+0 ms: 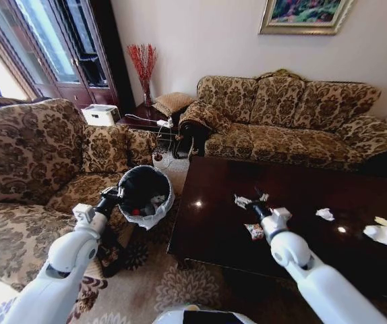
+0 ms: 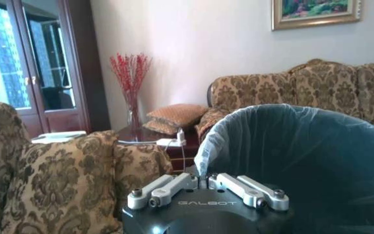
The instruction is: Move to the front of the table and place the trash on the table into the trash bin.
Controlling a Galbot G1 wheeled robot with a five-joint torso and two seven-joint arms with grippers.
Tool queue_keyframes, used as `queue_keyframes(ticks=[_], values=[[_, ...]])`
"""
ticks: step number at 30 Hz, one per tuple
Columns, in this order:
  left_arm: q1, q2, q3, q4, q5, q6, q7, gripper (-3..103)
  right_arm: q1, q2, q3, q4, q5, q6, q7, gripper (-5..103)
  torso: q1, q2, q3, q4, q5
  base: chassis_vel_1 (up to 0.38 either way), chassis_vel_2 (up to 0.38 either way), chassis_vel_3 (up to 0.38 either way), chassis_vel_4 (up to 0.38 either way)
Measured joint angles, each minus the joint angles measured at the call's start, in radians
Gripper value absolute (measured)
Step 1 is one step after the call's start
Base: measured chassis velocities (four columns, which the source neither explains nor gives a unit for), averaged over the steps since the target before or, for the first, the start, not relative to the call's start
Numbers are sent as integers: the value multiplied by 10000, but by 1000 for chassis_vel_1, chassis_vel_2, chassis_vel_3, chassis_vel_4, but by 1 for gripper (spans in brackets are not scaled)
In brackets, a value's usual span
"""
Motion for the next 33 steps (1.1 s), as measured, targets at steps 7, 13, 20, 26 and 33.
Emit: queue_keyframes(ticks=[7,13,20,26,33], values=[[2,14,79,-70,-17,-7,1,3,-14,759,-14,-1348,124,513,302,100,2,0,2,4,-2,0,0,0,0],[79,-21,41,-76,-20,-94,-1,3,54,1062,-180,-1460,437,-25,1524,100,1,0,1,4,-1,0,0,0,0],[6,-16,29,-127,165,68,-7,3,58,1233,-287,-1350,796,-409,1985,100,2,-2,2,4,-3,0,0,0,0],[-7,-14,42,-147,195,104,-13,3,53,1406,-357,-1423,1010,-651,2126,100,2,-2,2,3,-2,0,0,0,0],[-31,32,41,-148,192,104,-19,3,110,1527,-355,-1647,1157,-872,2181,100,2,-2,2,3,-1,-8,-6,-7,-6]])
